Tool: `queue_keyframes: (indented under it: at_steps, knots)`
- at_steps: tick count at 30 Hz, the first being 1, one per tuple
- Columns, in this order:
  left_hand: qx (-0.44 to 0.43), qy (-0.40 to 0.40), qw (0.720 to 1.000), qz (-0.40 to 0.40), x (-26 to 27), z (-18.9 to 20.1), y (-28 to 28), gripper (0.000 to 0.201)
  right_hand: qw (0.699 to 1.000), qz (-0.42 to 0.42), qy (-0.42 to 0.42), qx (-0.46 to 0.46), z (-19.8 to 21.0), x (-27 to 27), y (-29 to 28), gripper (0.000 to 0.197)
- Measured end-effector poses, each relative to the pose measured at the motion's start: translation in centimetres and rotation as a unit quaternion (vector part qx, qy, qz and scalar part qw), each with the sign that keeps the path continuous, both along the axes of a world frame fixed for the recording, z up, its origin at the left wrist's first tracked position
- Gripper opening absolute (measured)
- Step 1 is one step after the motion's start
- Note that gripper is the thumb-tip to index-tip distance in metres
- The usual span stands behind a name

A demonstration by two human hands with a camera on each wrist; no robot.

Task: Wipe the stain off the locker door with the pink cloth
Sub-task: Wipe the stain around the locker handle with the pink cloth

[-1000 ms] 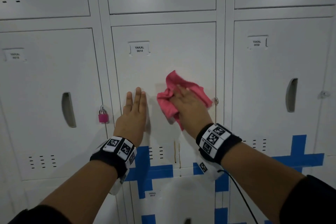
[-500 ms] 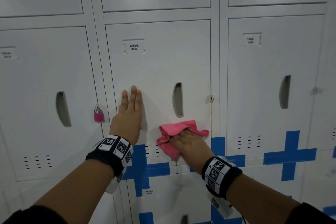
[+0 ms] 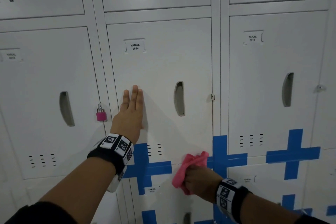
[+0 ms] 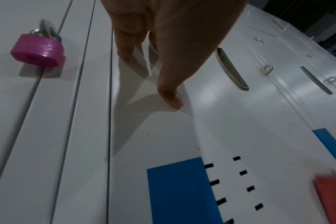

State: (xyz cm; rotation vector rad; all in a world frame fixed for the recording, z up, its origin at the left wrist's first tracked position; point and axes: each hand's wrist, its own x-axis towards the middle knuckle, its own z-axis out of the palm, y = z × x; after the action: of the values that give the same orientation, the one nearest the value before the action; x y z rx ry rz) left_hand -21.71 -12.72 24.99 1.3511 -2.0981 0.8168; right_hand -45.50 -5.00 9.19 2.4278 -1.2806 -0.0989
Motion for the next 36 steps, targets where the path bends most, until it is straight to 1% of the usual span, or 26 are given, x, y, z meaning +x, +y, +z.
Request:
queue_keyframes:
  at_steps: [1, 2, 3, 4, 5, 6, 8, 10, 11, 12, 13, 14, 15, 16, 18, 20, 23, 25, 28, 30, 32, 33, 35, 36]
  knots:
    - [-0.002, -0.001, 1.000, 0.001, 0.0, 0.0, -0.1, 0.122, 0.999, 0.019, -0.016, -0.041, 1.5, 0.2, 0.4, 0.004]
    - [-0.005, -0.001, 1.000, 0.002, 0.0, -0.1, -0.2, 0.123, 0.994, 0.050, -0.040, -0.094, 3.2, 0.3, 0.8, 0.007]
    - [-0.005, 0.001, 1.000, 0.002, -0.1, -0.1, -0.1, 0.123, 0.983, 0.084, -0.073, -0.145, 4.9, 0.2, 1.0, 0.016]
    - [-0.002, 0.004, 1.000, -0.001, -0.2, 0.0, 0.0, 0.122, 0.965, 0.123, -0.117, -0.199, 6.7, 0.0, 0.9, 0.022]
    - [0.001, 0.005, 1.000, -0.002, -0.2, 0.1, 0.1, 0.120, 0.945, 0.149, -0.159, -0.242, 8.7, 0.1, 0.6, 0.024]
    - [0.003, 0.006, 1.000, -0.003, -0.3, 0.1, 0.2, 0.117, 0.932, 0.153, -0.192, -0.268, 10.8, 0.2, 0.3, 0.024]
    - [0.000, 0.008, 1.000, -0.007, -0.3, 0.1, 0.2, 0.114, 0.904, 0.120, -0.275, -0.305, 15.0, 0.5, -0.2, 0.028]
    - [-0.008, 0.008, 1.000, -0.004, -0.2, 0.0, 0.0, 0.121, 0.862, 0.055, -0.386, -0.324, 18.3, 0.6, -0.6, 0.039]
    - [-0.010, 0.008, 1.000, 0.000, -0.1, -0.2, -0.2, 0.124, 0.843, 0.016, -0.436, -0.315, 19.3, 0.5, -0.9, 0.045]
    - [-0.013, 0.006, 1.000, 0.005, -0.1, -0.3, -0.3, 0.127, 0.837, -0.018, -0.458, -0.297, 19.8, 0.3, -1.4, 0.050]
    - [-0.015, 0.005, 1.000, 0.007, -0.1, -0.3, -0.4, 0.128, 0.845, -0.045, -0.452, -0.283, 20.0, 0.3, -1.8, 0.055]
    - [-0.015, 0.006, 1.000, 0.008, -0.1, -0.2, -0.3, 0.128, 0.857, -0.061, -0.428, -0.279, 19.8, 0.3, -2.1, 0.057]
    - [-0.016, 0.005, 1.000, 0.010, -0.1, -0.2, -0.3, 0.128, 0.869, -0.065, -0.405, -0.278, 19.2, 0.3, -2.6, 0.058]
    - [-0.017, 0.004, 1.000, 0.010, -0.1, -0.2, -0.4, 0.128, 0.873, -0.057, -0.395, -0.279, 18.5, 0.3, -2.8, 0.057]
    - [-0.015, 0.005, 1.000, 0.010, -0.1, -0.2, -0.4, 0.129, 0.869, -0.036, -0.408, -0.278, 17.2, 0.3, -2.8, 0.052]
    - [-0.013, 0.006, 1.000, 0.011, -0.2, -0.3, -0.4, 0.131, 0.871, -0.039, -0.393, -0.291, 15.8, 0.3, -2.6, 0.046]
    - [-0.015, 0.003, 1.000, 0.012, -0.2, -0.3, -0.4, 0.128, 0.891, -0.066, -0.329, -0.305, 13.4, 0.0, -2.1, 0.050]
    - [-0.017, 0.004, 1.000, 0.012, -0.2, -0.3, -0.3, 0.126, 0.909, -0.080, -0.291, -0.287, 11.7, -0.5, -1.7, 0.055]
    - [-0.011, 0.000, 1.000, 0.016, -0.2, -0.2, -0.3, 0.126, 0.932, -0.067, -0.243, -0.260, 9.3, -1.0, -0.5, 0.060]
    - [-0.010, -0.006, 1.000, 0.018, -0.3, -0.2, -0.1, 0.122, 0.940, -0.032, -0.221, -0.258, 8.4, -1.2, 0.4, 0.057]
    - [-0.006, -0.007, 1.000, 0.017, -0.3, 0.0, 0.2, 0.118, 0.934, -0.010, -0.244, -0.259, 8.8, -1.0, 1.2, 0.053]
    - [-0.003, -0.007, 1.000, 0.014, -0.3, 0.0, 0.3, 0.116, 0.922, 0.000, -0.272, -0.276, 9.8, -0.8, 1.4, 0.048]
    - [0.002, -0.008, 1.000, 0.008, -0.3, 0.1, 0.4, 0.115, 0.878, 0.014, -0.337, -0.338, 12.8, -0.2, 1.9, 0.031]
    - [0.000, -0.007, 1.000, 0.007, -0.3, 0.2, 0.4, 0.115, 0.856, 0.011, -0.368, -0.364, 14.7, 0.1, 2.0, 0.033]
